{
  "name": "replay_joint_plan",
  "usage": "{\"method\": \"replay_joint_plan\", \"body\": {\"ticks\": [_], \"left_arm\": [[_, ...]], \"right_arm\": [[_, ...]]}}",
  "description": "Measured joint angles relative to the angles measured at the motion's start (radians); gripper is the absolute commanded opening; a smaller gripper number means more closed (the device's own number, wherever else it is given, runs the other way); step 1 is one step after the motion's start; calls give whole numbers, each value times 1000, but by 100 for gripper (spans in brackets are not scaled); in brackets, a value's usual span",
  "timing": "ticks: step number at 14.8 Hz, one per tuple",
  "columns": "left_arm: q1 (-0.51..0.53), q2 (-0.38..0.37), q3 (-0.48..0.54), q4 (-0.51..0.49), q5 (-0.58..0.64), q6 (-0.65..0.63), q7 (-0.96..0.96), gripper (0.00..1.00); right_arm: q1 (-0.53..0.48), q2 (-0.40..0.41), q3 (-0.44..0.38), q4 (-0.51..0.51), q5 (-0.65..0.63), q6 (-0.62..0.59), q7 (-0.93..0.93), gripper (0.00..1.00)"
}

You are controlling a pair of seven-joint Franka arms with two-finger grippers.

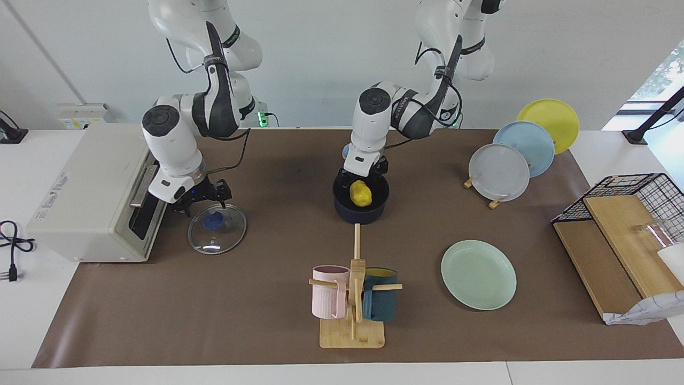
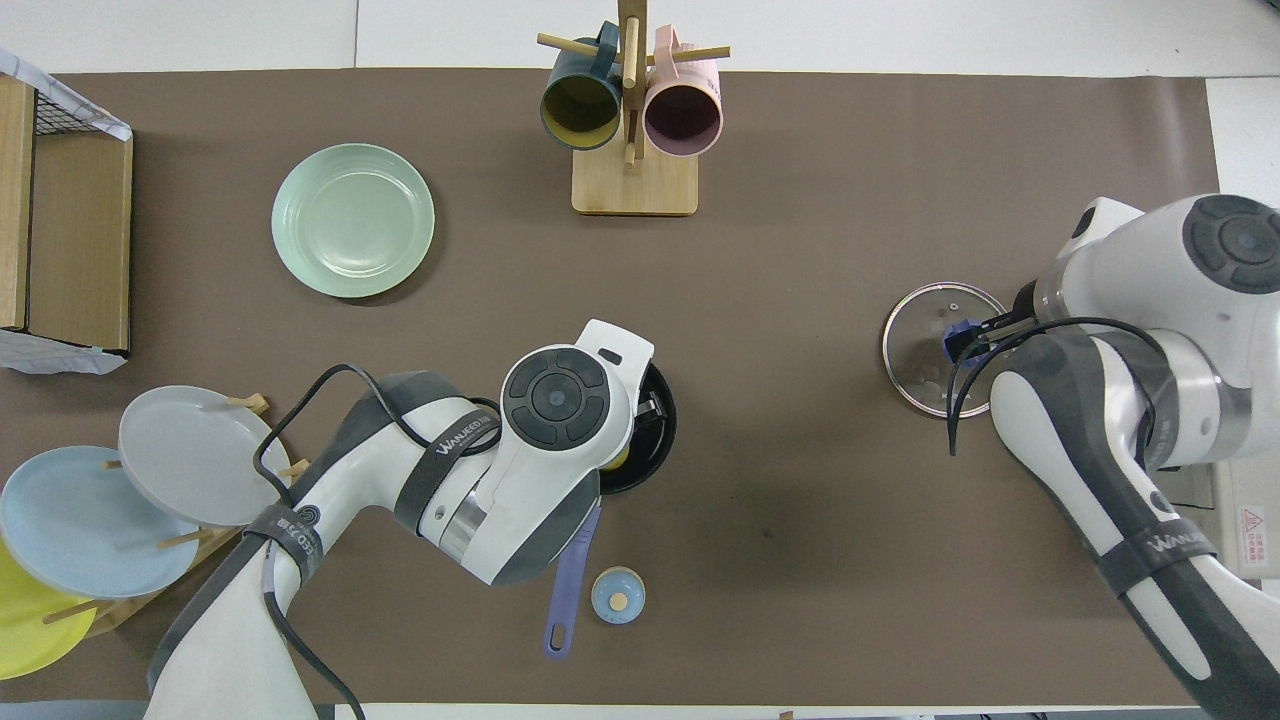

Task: Transfer potato from pot to plate
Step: 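Grasp the potato with the left gripper while the right gripper withdraws, then carry the yellow potato with the left gripper to the green plate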

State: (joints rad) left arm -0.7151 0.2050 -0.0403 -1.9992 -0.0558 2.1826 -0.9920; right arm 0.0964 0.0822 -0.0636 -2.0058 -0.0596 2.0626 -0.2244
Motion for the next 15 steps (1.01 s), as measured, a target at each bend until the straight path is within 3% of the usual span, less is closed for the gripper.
{"method": "replay_joint_plan", "body": {"ticks": [4,8,13,15], "left_arm": [[-3,0,1,-18,0,13,-1,100],[-12,10,1,-38,0,47,-11,100],[-13,16,1,-38,0,60,-16,100],[-13,16,1,-38,0,60,-16,91]], "right_arm": [[-3,-20,0,254,0,-297,0,100],[-4,-28,0,434,0,-524,25,100],[-1,-26,8,491,11,-573,68,100],[0,-22,8,493,23,-573,83,100]]}}
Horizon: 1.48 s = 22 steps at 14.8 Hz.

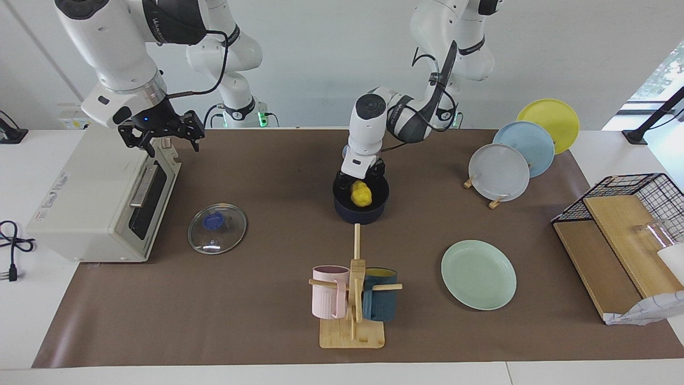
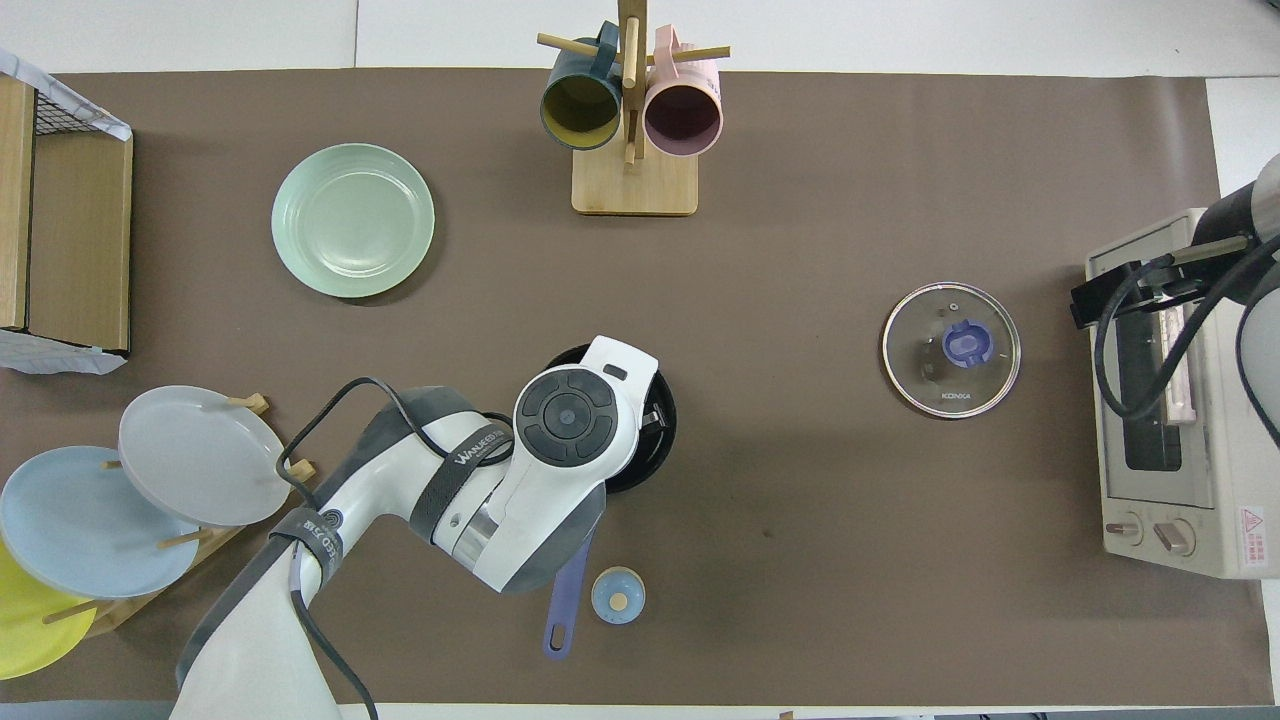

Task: Transfer potato from pot to plate
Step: 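Carry the yellow potato with the left gripper to the green plate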

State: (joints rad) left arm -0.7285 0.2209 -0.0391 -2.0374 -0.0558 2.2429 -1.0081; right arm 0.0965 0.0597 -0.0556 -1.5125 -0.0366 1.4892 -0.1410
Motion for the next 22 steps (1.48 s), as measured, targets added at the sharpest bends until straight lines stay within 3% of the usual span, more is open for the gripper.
{"method": "replay_joint_plan", "body": {"ticks": [2,4,7,15,18,22], "left_arm": [[0,0,0,0,0,0,0,76],[0,0,0,0,0,0,0,44],[0,0,2,0,0,1,0,2],[0,-20,11,40,0,-26,0,0],[25,-69,24,139,0,-166,19,0],[166,-107,32,322,0,-354,179,0]], "right_arm": [[0,2,0,18,7,-2,3,100],[-1,1,0,39,8,-18,6,100],[-4,2,-7,46,8,-28,8,100],[3,-36,-32,46,8,-78,8,100],[1,-53,-37,25,8,-77,8,100],[-5,-86,-44,-30,8,-63,8,100]]}}
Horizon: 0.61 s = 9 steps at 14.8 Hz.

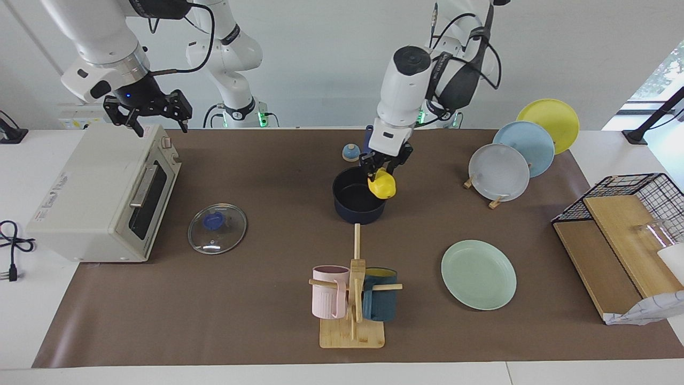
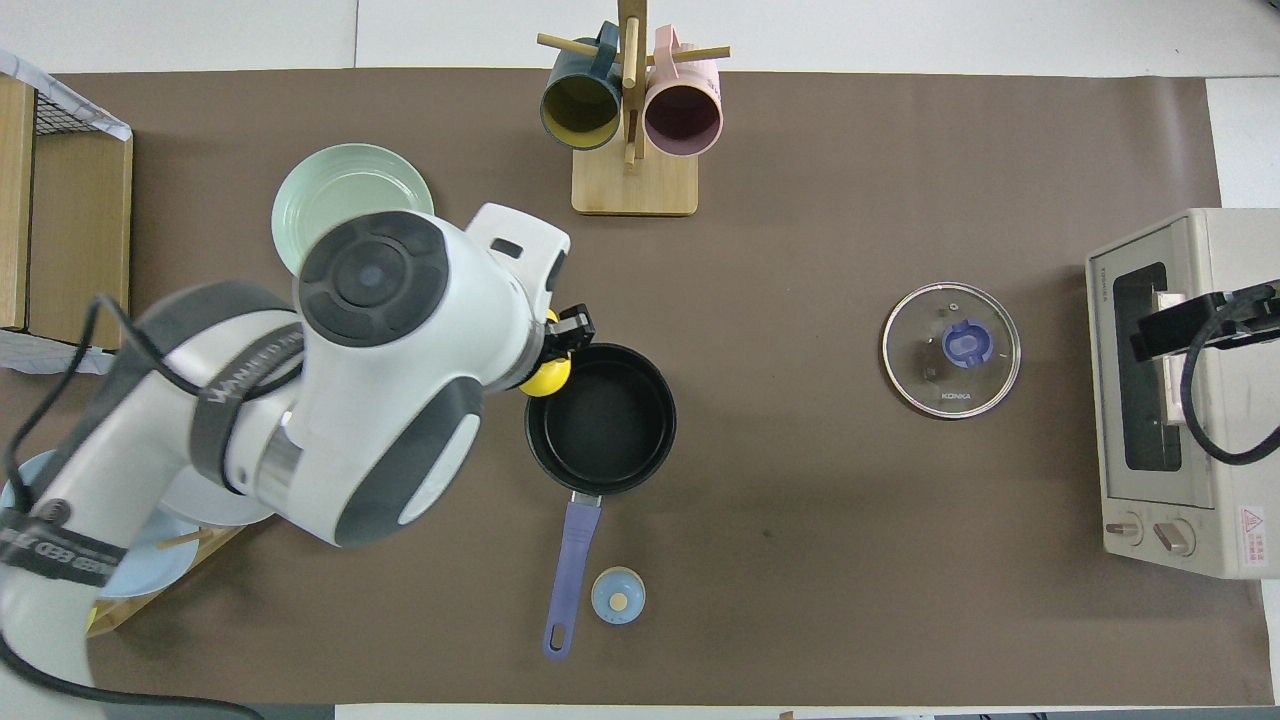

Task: Transfer potato from pot to plate
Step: 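Carry the yellow potato with the left gripper to the green plate, then lower the potato onto the green plate and open the left gripper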

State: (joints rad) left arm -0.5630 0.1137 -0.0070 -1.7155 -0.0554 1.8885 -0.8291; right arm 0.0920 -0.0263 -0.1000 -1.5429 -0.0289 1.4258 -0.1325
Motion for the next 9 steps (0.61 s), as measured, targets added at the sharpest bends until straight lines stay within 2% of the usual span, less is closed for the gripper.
{"method": "replay_joint_plan", "body": {"ticks": [2,5,9], "left_arm": [[94,3,4,69,0,-44,132,0],[244,33,7,92,0,-38,358,0],[353,144,7,94,0,91,553,0]], "right_arm": [[-3,-3,2,-5,-1,0,0,100],[-3,-3,5,-7,-11,1,0,100],[-3,-3,10,-12,-12,8,0,100]]}}
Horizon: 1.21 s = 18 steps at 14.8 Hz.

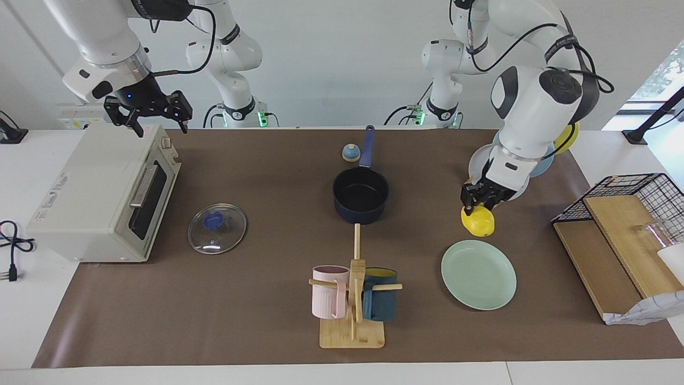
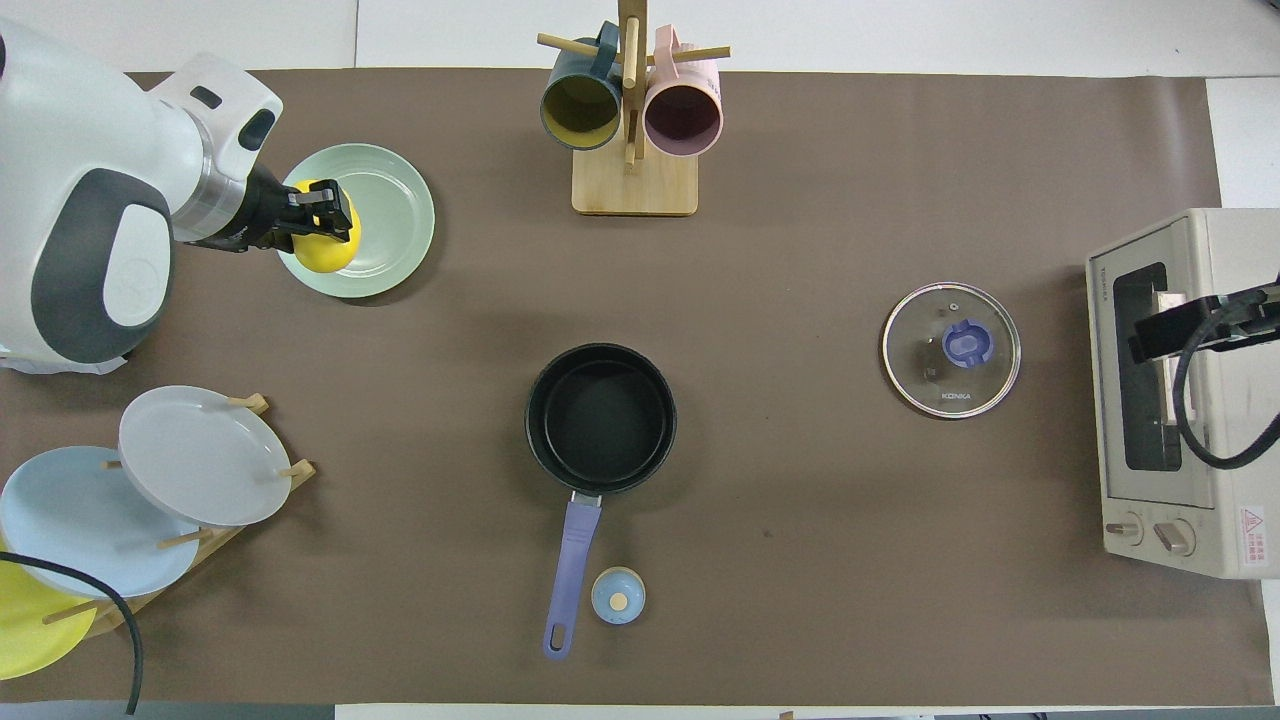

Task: Transfer potato from pot to plate
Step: 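Lower the potato onto the green plate and open the left gripper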

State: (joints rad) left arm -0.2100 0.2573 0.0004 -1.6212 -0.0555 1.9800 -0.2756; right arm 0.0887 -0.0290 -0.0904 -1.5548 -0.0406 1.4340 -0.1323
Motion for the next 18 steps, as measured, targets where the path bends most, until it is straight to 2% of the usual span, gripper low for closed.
{"method": "replay_joint_plan", "body": {"ticks": [5,7,10,11,12,13,18], "left_arm": [[53,181,-1,2,16,173,116,0],[54,217,-2,2,31,198,120,0],[54,223,-5,2,34,201,121,1],[54,223,-5,2,34,201,122,46],[55,223,-5,1,34,201,122,79],[56,223,-5,-1,34,201,122,100],[61,217,-4,3,34,197,123,100]], "right_arm": [[-24,0,16,-6,0,1,0,100],[-56,0,46,-6,0,1,0,100],[-82,0,72,-6,0,1,0,100],[-89,0,80,-7,0,1,1,100],[-94,0,86,-7,0,1,1,100],[-95,0,88,-7,0,1,1,100],[-76,0,62,-7,0,1,1,100]]}}
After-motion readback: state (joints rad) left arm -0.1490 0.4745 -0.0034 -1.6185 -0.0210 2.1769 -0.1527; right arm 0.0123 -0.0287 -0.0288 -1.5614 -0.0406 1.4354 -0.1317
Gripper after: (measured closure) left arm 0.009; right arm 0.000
